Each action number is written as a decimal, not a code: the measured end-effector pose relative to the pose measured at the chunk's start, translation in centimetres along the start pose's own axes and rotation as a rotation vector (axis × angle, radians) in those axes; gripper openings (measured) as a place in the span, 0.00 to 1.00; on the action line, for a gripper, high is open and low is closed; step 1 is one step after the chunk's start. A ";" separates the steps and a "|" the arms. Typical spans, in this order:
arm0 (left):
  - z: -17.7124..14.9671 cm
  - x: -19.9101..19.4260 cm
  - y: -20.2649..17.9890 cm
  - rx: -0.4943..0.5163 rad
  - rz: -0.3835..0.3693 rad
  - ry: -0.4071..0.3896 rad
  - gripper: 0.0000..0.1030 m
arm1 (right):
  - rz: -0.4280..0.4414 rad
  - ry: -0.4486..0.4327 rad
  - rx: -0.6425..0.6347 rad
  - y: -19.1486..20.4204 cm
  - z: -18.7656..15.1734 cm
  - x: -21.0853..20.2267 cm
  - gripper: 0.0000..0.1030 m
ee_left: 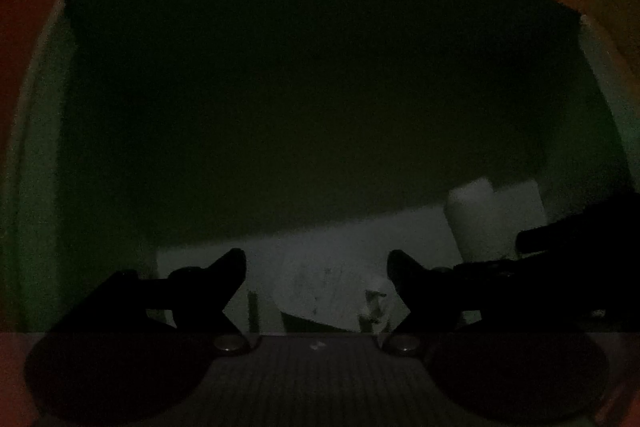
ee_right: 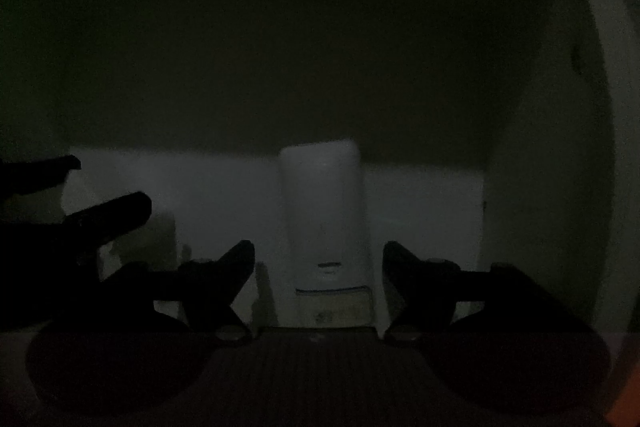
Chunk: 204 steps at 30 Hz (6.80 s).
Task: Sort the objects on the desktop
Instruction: 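Withdraw both open tools from the box back toward the paper sheet, then grasp the brown bottle with the left tool while the right grasps the clear glass tube, then lift the brown bottle and glass tube and carry both over the box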
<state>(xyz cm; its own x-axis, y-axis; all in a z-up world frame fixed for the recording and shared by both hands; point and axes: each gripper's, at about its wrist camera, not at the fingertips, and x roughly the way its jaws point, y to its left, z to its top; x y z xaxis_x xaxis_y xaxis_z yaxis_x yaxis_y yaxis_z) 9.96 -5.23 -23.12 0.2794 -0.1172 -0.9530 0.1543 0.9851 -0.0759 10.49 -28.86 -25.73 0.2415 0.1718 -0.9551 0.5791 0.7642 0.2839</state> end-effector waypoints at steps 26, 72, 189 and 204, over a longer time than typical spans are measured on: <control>12.0 -7.8 5.3 -0.067 -0.044 -0.207 0.77 | 0.106 -0.269 0.083 -0.5 8.9 -16.0 0.73; 25.5 7.7 12.8 -0.467 0.023 -0.091 0.59 | -0.032 -0.229 -0.022 10.4 21.5 -3.4 0.61; 14.1 -10.0 3.0 0.152 0.014 -0.432 0.20 | 0.209 -0.654 0.080 4.0 10.3 -21.6 0.31; 6.8 -9.6 -0.4 0.154 -0.055 -0.347 0.20 | 0.354 -0.562 0.162 1.2 2.2 -20.3 0.31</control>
<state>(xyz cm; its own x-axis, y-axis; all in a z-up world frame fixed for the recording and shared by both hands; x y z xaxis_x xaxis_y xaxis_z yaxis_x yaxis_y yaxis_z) 13.70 -5.32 -11.96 0.5668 -0.2307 -0.7909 0.3109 0.9489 -0.0540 7.98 -32.76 -5.77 0.7800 0.0116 -0.6257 0.4898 0.6110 0.6219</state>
